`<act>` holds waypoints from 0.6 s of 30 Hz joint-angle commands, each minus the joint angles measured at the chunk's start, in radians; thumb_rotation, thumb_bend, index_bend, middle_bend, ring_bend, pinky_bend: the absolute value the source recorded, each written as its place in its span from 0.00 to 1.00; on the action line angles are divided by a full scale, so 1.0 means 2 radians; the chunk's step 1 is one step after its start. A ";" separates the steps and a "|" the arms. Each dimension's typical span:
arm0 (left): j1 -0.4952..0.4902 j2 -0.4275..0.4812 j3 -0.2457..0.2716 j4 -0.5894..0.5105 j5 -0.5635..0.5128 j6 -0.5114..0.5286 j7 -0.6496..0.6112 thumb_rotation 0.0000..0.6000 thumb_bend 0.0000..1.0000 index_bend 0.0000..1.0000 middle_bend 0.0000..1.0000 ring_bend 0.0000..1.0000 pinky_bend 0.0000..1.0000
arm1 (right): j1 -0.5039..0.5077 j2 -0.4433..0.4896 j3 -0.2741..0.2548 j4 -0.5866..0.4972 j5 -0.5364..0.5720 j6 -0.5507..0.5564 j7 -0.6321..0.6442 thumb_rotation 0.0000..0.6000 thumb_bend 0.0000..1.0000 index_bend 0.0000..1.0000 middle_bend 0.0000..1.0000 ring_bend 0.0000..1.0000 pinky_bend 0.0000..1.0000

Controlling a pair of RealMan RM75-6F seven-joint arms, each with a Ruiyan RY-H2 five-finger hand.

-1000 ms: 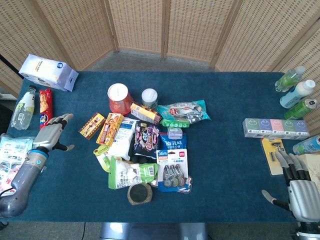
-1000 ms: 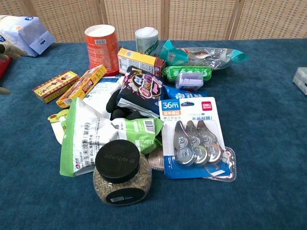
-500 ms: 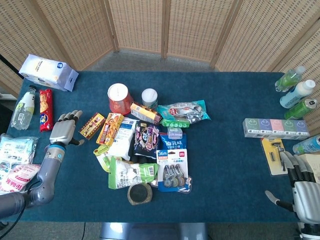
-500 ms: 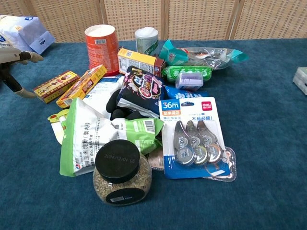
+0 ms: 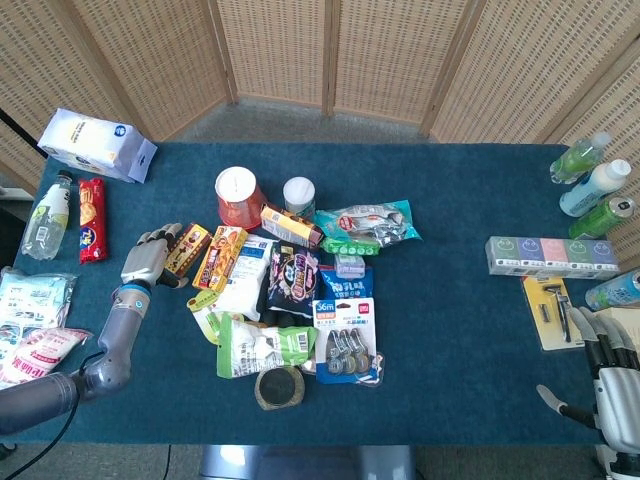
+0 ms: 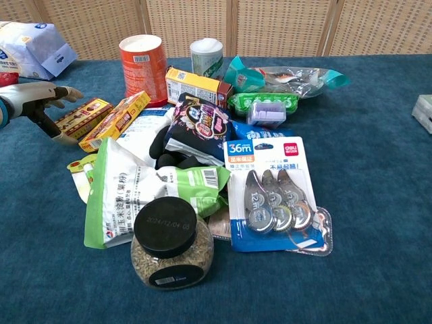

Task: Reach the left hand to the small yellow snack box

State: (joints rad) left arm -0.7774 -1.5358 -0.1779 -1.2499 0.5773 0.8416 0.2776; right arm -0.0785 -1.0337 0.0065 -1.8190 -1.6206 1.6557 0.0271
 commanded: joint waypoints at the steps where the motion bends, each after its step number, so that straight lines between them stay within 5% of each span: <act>1: -0.001 -0.007 -0.004 0.007 0.005 0.000 0.000 1.00 0.27 0.00 0.05 0.15 0.00 | -0.002 0.001 -0.001 0.001 0.001 0.001 0.004 0.99 0.15 0.00 0.00 0.00 0.00; 7: 0.001 -0.020 -0.010 0.025 0.010 0.001 -0.001 1.00 0.28 0.06 0.16 0.28 0.02 | -0.006 0.003 -0.003 0.005 0.002 0.004 0.018 0.99 0.15 0.00 0.00 0.00 0.00; 18: 0.015 -0.025 -0.028 0.026 0.031 0.032 -0.007 1.00 0.46 0.46 0.51 0.70 0.49 | -0.018 0.013 -0.006 0.011 -0.005 0.020 0.059 0.99 0.15 0.00 0.00 0.00 0.00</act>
State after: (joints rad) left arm -0.7561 -1.5995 -0.2221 -1.1790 0.6291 0.8975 0.2781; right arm -0.1098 -1.0112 -0.0058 -1.8012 -1.6270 1.6896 0.1404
